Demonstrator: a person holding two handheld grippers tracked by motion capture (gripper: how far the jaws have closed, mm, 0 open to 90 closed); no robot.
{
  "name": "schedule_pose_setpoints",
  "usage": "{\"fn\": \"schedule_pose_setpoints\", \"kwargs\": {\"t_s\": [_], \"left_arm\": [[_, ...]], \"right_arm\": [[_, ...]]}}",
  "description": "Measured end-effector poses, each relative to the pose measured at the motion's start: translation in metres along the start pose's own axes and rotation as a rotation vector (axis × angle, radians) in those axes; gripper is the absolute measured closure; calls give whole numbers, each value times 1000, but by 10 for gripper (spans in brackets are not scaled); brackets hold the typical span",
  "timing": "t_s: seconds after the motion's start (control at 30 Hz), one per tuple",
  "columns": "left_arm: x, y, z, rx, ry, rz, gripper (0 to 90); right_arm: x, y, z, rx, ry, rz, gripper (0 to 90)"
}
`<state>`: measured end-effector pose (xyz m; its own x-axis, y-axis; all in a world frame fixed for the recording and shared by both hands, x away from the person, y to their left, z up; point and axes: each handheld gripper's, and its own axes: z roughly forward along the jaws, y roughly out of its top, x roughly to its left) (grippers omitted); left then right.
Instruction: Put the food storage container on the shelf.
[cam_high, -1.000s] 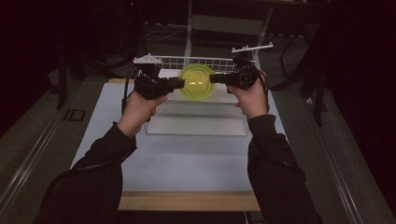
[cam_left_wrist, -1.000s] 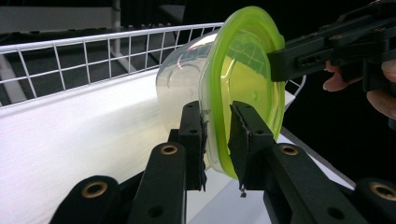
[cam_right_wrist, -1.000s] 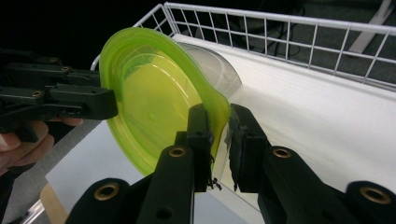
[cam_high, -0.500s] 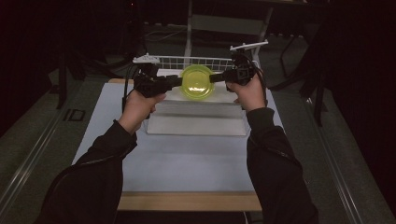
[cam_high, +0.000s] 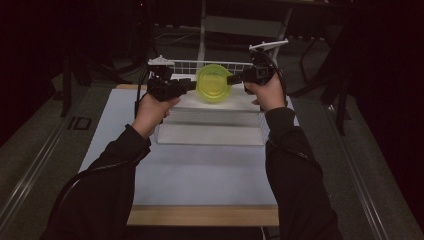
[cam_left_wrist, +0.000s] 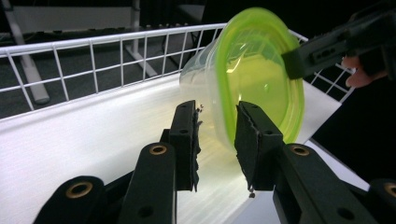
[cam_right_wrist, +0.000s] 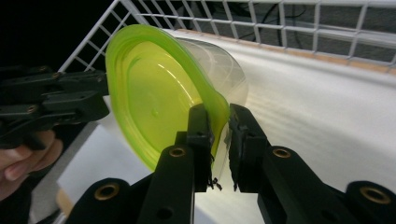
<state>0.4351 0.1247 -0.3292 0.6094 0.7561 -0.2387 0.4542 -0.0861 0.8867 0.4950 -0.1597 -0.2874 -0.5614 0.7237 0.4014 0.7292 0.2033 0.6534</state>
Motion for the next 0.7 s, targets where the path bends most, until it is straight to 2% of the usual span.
{"fn": "schedule_pose_setpoints", "kwargs": {"t_s": [0.03,0.1,0.17,0.2,0.3,0.37,0.5,0.63,0.7], "left_arm": [[0,0,1,4,3,2,656],[2,0,3,4,7,10,648],[3,1,6,4,15,9,614],[5,2,8,9,15,5,614],[8,3,12,5,7,-12,614],[8,3,17,9,1,-15,615],[8,4,25,23,5,-3,613],[7,7,28,16,6,-3,612],[7,8,31,17,4,-8,597]], "right_arm": [[-1,2,0,-5,-1,1,795],[-2,7,1,-4,-15,-8,787],[-1,12,1,-16,-23,-9,745],[-1,15,2,-23,-17,-5,693],[0,19,8,-12,-18,-10,671],[1,20,13,-2,-43,-30,657],[-1,22,23,14,-50,-19,617],[-4,23,27,12,-82,-23,577],[-7,23,28,4,-93,-4,564]]}}
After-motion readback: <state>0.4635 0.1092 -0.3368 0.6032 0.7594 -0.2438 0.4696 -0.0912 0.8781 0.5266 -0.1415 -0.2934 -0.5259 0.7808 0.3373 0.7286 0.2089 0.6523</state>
